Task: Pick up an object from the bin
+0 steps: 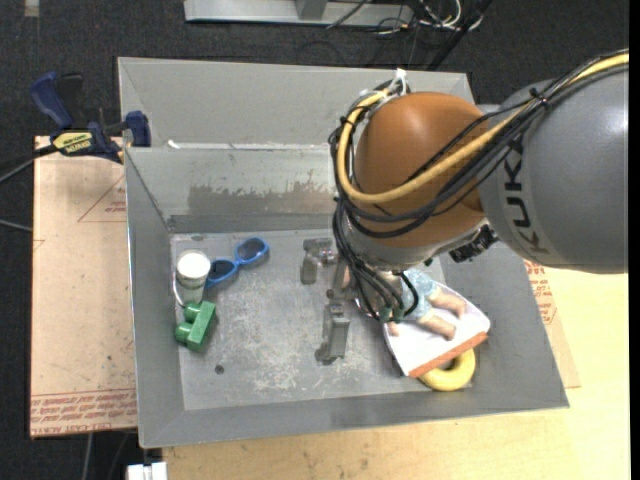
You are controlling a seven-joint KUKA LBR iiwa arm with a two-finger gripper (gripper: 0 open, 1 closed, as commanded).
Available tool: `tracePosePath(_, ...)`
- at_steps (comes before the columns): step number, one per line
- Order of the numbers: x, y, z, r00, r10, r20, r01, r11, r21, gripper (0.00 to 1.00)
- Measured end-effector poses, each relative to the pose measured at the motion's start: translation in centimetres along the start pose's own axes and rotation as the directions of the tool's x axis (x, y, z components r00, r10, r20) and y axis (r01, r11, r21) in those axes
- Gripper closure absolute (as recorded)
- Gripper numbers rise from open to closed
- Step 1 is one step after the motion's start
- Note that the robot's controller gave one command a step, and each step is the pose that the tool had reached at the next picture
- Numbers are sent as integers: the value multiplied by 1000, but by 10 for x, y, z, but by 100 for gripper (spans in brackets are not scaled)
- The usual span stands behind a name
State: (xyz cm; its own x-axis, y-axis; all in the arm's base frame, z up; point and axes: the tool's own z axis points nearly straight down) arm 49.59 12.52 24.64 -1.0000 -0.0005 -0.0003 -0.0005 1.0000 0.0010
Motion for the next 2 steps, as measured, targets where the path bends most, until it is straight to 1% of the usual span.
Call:
tracePosePath(1,-26,19,42,1000,-17,8,17,1000,-2,0)
tracePosePath(2,-19,37,81,999,55,-4,-55,999,1,0)
